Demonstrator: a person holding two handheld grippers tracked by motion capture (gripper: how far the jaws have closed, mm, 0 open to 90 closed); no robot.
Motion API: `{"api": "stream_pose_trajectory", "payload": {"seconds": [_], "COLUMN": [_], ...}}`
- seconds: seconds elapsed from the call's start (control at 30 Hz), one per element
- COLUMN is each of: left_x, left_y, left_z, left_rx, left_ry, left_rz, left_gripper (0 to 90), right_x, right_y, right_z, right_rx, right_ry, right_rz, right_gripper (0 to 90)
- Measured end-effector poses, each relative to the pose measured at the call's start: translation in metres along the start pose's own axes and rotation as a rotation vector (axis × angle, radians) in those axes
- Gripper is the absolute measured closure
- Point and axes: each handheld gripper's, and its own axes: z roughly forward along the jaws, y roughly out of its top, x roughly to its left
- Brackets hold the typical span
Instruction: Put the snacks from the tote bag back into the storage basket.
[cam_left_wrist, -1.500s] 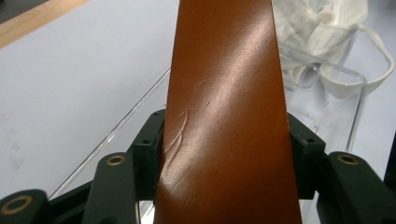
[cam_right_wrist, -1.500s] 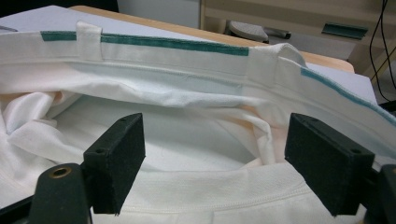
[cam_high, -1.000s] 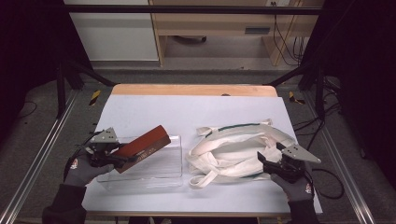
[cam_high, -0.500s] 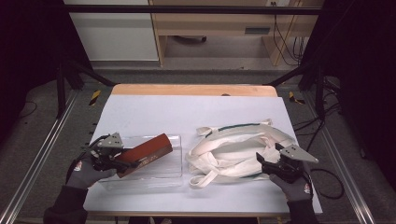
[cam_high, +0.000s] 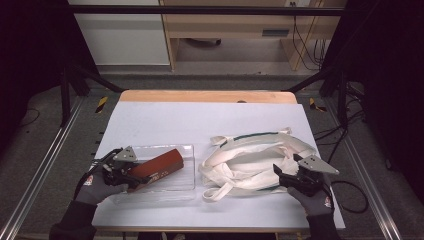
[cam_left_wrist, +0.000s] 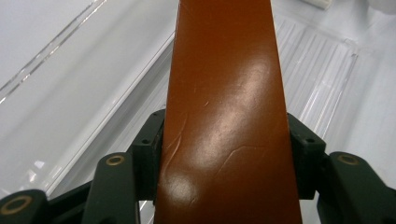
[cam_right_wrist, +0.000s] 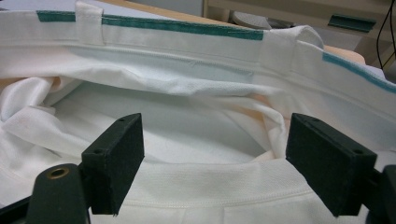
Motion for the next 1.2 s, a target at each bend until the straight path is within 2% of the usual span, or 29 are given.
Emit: {"api": "stream_pose_trajectory", "payload": {"seconds": [0.23,0.4,0.5,0.57,0.67,0.83,0.93,1.07,1.13,1.2], "left_x": [0.001,0.001,0.001,0.001,0.001,-0.004,-0.008,-0.017,-0.021,-0.025], "left_y": [-0.004,-0.006,-0.007,-0.008,-0.008,-0.006,-0.005,-0.004,-0.005,-0.005], "left_z": [0.002,0.004,0.004,0.003,-0.003,-0.01,-0.018,-0.031,-0.034,-0.034], "left_rx": [0.026,0.056,0.057,0.038,-0.017,-0.057,-0.096,-0.152,-0.156,-0.136], "left_ry": [0.012,0.027,0.035,0.03,0.018,0.041,0.064,0.089,0.109,0.11], "left_rz": [-0.024,-0.023,-0.029,-0.039,-0.061,-0.075,-0.089,-0.114,-0.123,-0.137], "left_gripper": [42.2,41.1,40.3,39.9,36.6,36.5,39.4,51.0,57.4,65.1], "right_x": [0.0,0.001,0.001,0.001,0.001,0.001,0.001,0.001,0.001,0.002], "right_y": [0.0,0.0,0.0,0.0,0.0,0.0,0.001,0.001,0.001,0.001], "right_z": [0.0,0.0,0.0,0.0,0.0,-0.001,-0.001,-0.002,-0.001,-0.002], "right_rx": [0.001,0.001,0.0,-0.001,-0.001,-0.003,-0.006,-0.005,-0.004,-0.004], "right_ry": [0.003,0.002,0.003,0.003,0.004,0.005,0.005,0.005,0.004,0.006], "right_rz": [0.001,-0.003,-0.003,-0.002,0.0,0.002,0.003,0.004,-0.001,0.001], "right_gripper": [19.9,19.8,19.8,19.9,19.9,19.9,19.9,19.9,19.9,19.9]}}
